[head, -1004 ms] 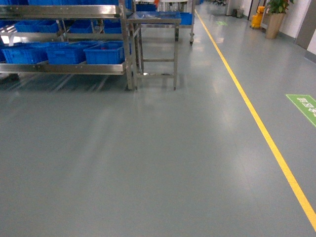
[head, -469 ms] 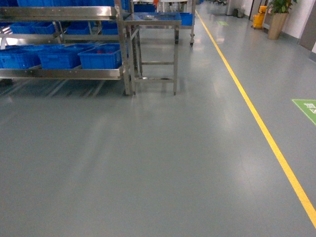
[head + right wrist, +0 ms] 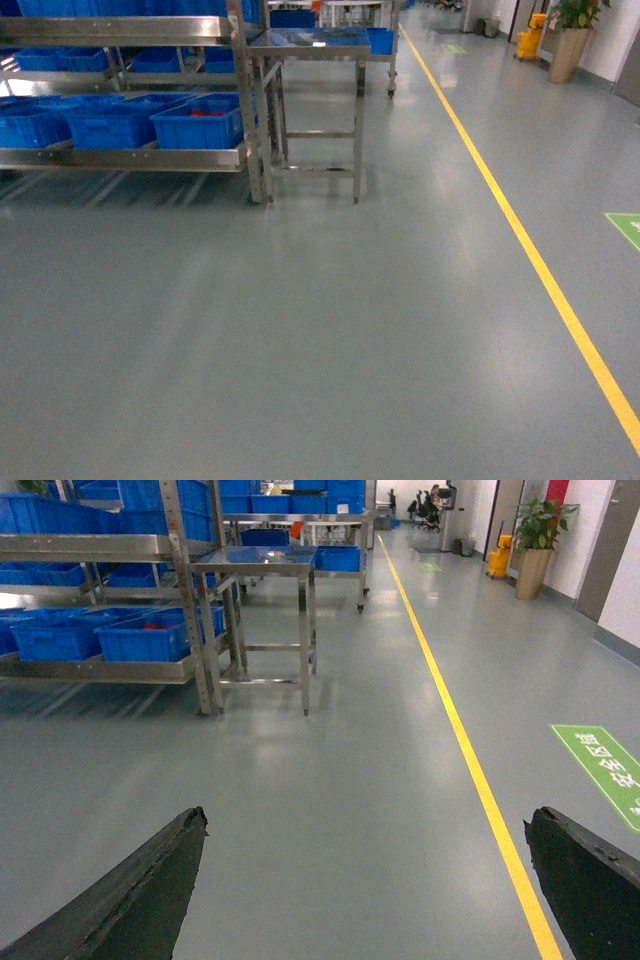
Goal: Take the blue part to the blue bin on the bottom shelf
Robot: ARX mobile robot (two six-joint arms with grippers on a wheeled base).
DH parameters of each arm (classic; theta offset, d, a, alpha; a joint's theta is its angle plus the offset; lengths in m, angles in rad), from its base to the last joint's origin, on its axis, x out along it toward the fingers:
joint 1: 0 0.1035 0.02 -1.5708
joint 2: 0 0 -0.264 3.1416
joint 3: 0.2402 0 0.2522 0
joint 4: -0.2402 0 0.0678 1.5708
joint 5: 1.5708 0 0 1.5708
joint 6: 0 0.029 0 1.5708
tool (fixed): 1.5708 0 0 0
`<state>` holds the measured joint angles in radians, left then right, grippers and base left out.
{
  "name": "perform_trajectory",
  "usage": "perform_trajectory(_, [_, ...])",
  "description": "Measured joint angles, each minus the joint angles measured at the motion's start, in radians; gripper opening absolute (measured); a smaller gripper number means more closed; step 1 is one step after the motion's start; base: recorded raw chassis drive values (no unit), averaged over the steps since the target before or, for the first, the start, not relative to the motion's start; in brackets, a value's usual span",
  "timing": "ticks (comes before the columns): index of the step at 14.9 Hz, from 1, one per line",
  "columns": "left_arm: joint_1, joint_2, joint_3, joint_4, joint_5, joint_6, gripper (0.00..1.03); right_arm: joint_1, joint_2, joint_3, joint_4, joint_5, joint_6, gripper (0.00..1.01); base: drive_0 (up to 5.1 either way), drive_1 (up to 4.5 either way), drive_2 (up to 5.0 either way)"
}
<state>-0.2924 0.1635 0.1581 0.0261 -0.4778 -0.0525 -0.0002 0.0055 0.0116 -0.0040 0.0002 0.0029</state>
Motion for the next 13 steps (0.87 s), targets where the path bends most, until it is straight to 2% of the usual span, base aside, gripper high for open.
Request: perform_trajectory(13, [0.000, 0.000, 0.000, 0.000, -0.001, 0.000, 0.44, 0.000, 0.000, 0.000, 0.000, 0.000, 0.000, 0.98, 0.0, 4.09, -4.1])
